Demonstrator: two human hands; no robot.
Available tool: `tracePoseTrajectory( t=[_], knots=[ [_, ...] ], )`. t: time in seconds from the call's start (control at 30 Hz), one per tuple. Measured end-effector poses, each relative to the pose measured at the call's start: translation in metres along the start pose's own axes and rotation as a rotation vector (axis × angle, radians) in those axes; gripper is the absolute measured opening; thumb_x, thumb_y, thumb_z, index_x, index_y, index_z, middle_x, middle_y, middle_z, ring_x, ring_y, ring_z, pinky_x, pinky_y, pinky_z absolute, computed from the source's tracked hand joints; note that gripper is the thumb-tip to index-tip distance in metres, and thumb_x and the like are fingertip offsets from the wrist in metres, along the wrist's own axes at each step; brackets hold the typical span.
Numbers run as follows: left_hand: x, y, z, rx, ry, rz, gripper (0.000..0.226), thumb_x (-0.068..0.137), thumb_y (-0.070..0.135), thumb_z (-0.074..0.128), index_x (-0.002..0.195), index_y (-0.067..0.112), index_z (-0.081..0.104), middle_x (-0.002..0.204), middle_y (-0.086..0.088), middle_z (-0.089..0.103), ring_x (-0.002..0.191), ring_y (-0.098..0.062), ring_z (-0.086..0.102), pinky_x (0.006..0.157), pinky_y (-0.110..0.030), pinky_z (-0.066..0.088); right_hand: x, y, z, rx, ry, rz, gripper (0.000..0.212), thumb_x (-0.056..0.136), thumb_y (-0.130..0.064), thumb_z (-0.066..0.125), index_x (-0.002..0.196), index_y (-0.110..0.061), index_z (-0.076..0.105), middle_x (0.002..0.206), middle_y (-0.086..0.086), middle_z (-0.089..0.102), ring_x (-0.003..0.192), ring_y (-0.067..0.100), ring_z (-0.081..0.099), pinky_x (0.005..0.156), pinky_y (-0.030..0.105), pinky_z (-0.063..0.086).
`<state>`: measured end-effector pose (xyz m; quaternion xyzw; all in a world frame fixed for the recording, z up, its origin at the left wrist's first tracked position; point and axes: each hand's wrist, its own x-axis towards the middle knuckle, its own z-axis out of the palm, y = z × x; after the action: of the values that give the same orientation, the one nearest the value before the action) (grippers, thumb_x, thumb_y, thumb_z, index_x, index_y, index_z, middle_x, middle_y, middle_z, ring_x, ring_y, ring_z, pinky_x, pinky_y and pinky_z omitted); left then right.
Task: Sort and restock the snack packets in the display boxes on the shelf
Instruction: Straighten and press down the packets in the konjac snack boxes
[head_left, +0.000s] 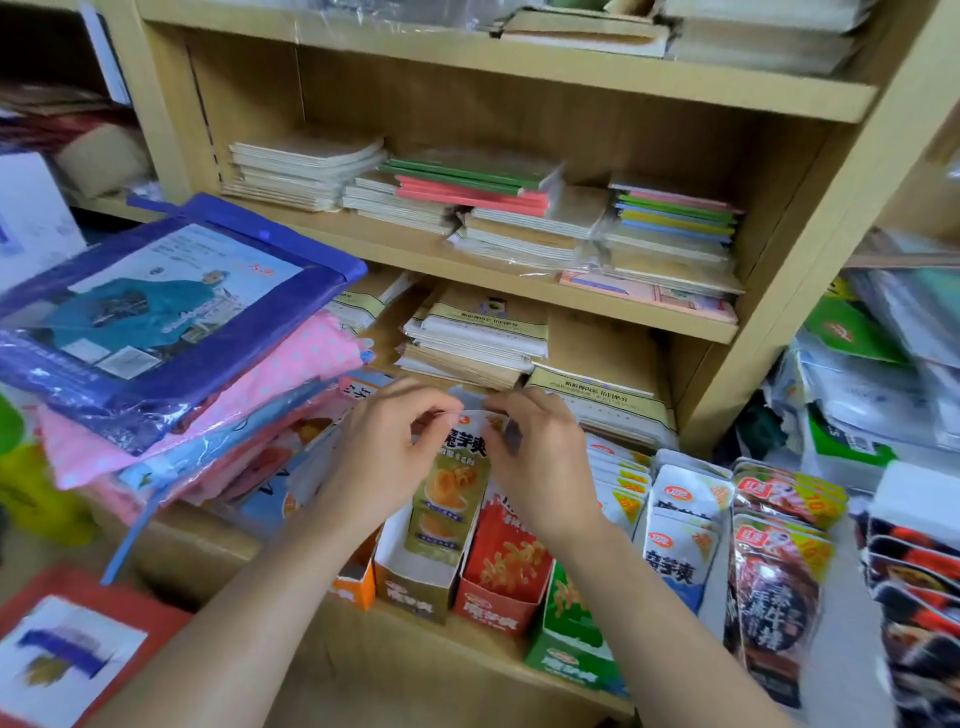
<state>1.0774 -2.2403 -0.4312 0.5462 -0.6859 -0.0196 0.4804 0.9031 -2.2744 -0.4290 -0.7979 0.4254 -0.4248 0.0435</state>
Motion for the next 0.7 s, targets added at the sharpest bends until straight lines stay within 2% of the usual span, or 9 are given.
tracePoseTrajectory(
  t=[0.1,0.23,0.33,0.43,0.5,0.6,0.7],
  knots=[
    [0.001,0.000,0.002,0.018,-0.002,-0.016,0.010,0.092,0.017,0.070,0.098,0.021,0.076,0.091,0.013,0.068,0.078,-0.005,0.065,0.067,-0.026,0.054,0.000,0.000,-0.003,0.018,-0.023,0.012,0.027,0.085,-0.009,0.073,0.112,-0.013,0.073,0.091,-0.009,0.056,0.086,0.017,0.051,0.076,0.022,0.037],
    [0.001,-0.004,0.008,0.184,-0.129,-0.017,0.008,0.083,0.016,0.078,0.082,0.024,0.075,0.081,0.014,0.066,0.077,-0.011,0.063,0.064,-0.027,0.049,0.002,-0.001,-0.010,0.085,-0.118,0.103,0.039,0.081,-0.005,0.069,0.119,-0.013,0.071,0.113,0.000,0.067,0.106,0.022,0.054,0.087,0.023,0.039],
    [0.001,-0.011,0.011,0.329,-0.193,0.007,0.015,0.073,0.018,0.088,0.077,0.025,0.075,0.086,0.012,0.058,0.089,-0.021,0.059,0.073,-0.037,0.051,0.003,-0.001,-0.015,0.095,-0.176,0.142,0.042,0.082,-0.005,0.069,0.123,-0.015,0.070,0.121,0.000,0.066,0.114,0.020,0.050,0.091,0.020,0.034],
    [-0.002,-0.011,0.013,0.387,-0.199,-0.002,0.038,0.065,0.023,0.094,0.098,0.024,0.075,0.100,0.007,0.059,0.098,-0.024,0.056,0.076,-0.041,0.053,0.002,0.000,-0.016,0.018,-0.167,0.102,0.040,0.082,-0.007,0.070,0.121,-0.017,0.071,0.122,-0.001,0.067,0.115,0.023,0.053,0.095,0.028,0.040],
    [-0.002,-0.006,0.012,0.402,-0.223,0.033,0.059,0.067,0.026,0.091,0.121,0.027,0.066,0.123,0.007,0.055,0.113,-0.023,0.050,0.088,-0.041,0.052,0.001,0.002,-0.014,-0.112,-0.156,0.076,0.038,0.083,-0.014,0.072,0.120,-0.020,0.072,0.121,-0.002,0.069,0.116,0.025,0.055,0.095,0.039,0.043],
    [0.001,-0.001,0.006,0.407,-0.386,0.023,0.079,0.078,0.035,0.082,0.148,0.036,0.043,0.154,0.018,0.032,0.135,-0.018,0.027,0.109,-0.046,0.039,0.001,0.005,-0.014,-0.201,-0.183,0.071,0.035,0.087,-0.025,0.071,0.121,-0.020,0.072,0.123,-0.001,0.069,0.115,0.030,0.056,0.094,0.046,0.042],
    [0.002,0.001,0.001,0.513,-0.524,0.005,0.095,0.072,0.052,0.081,0.152,0.043,0.030,0.159,0.020,0.013,0.142,-0.017,0.013,0.114,-0.044,0.029,0.002,0.008,-0.014,-0.193,-0.219,0.099,0.039,0.089,-0.036,0.069,0.127,-0.024,0.069,0.129,-0.004,0.063,0.119,0.028,0.050,0.096,0.044,0.036]
  ],
)
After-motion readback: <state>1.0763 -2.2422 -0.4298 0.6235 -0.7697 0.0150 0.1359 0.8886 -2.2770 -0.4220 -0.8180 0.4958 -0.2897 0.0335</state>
